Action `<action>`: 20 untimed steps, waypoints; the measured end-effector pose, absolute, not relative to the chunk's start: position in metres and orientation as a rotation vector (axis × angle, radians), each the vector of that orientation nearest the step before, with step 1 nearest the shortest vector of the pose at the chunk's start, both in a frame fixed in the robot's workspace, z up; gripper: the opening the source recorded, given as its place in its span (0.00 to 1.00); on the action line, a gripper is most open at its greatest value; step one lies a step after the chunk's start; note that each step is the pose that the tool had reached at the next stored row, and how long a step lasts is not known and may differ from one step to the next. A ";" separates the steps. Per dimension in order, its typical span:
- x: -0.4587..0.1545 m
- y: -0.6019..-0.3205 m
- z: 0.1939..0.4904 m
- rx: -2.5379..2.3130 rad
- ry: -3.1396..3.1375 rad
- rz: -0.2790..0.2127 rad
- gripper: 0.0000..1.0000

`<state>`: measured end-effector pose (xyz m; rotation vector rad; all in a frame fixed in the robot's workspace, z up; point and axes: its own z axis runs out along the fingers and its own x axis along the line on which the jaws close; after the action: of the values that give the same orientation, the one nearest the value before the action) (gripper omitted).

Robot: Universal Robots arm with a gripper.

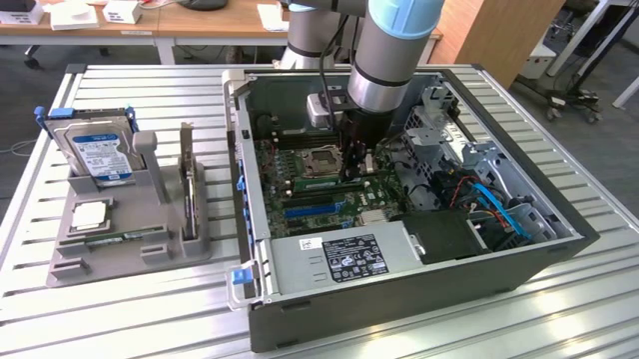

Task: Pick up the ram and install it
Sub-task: 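Insert the ram into the slot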

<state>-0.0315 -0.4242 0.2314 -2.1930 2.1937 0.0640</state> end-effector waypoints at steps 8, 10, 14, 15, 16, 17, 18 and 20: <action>-0.032 -0.424 0.230 -2.193 2.194 0.064 0.11; -0.032 -0.424 0.230 -2.193 2.194 0.064 0.11; -0.032 -0.424 0.230 -2.193 2.194 0.064 0.11; -0.032 -0.424 0.230 -2.193 2.193 0.064 0.11; -0.032 -0.424 0.229 -2.193 2.194 0.064 0.11; -0.032 -0.424 0.229 -2.193 2.194 0.064 0.11; -0.032 -0.424 0.229 -2.193 2.194 0.064 0.11; -0.032 -0.424 0.228 -2.193 2.194 0.064 0.11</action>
<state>-0.0316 -0.4242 0.2281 -2.1929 2.1937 0.0640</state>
